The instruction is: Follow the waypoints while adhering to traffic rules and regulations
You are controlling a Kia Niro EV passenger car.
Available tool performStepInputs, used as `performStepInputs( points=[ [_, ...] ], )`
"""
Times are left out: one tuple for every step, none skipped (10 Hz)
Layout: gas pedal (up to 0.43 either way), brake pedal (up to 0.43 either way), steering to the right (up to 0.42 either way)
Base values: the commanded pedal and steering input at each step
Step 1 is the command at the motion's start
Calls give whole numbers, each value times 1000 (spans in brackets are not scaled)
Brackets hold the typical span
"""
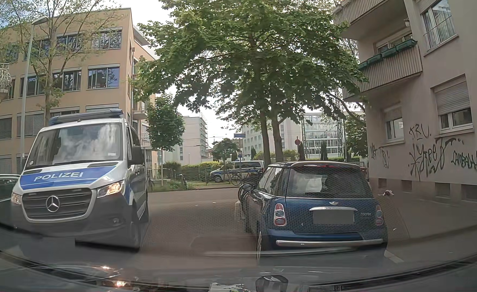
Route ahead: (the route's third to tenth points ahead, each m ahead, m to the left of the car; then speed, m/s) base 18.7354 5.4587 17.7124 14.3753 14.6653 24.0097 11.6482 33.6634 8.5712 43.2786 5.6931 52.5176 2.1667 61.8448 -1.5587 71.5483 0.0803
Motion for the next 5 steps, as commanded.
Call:
performStepInputs(
  points=[
    [0, 201, -686],
    [0, 207, -686],
    [0, 207, -686],
    [0, 207, -686],
    [0, 207, -686]
  ],
)
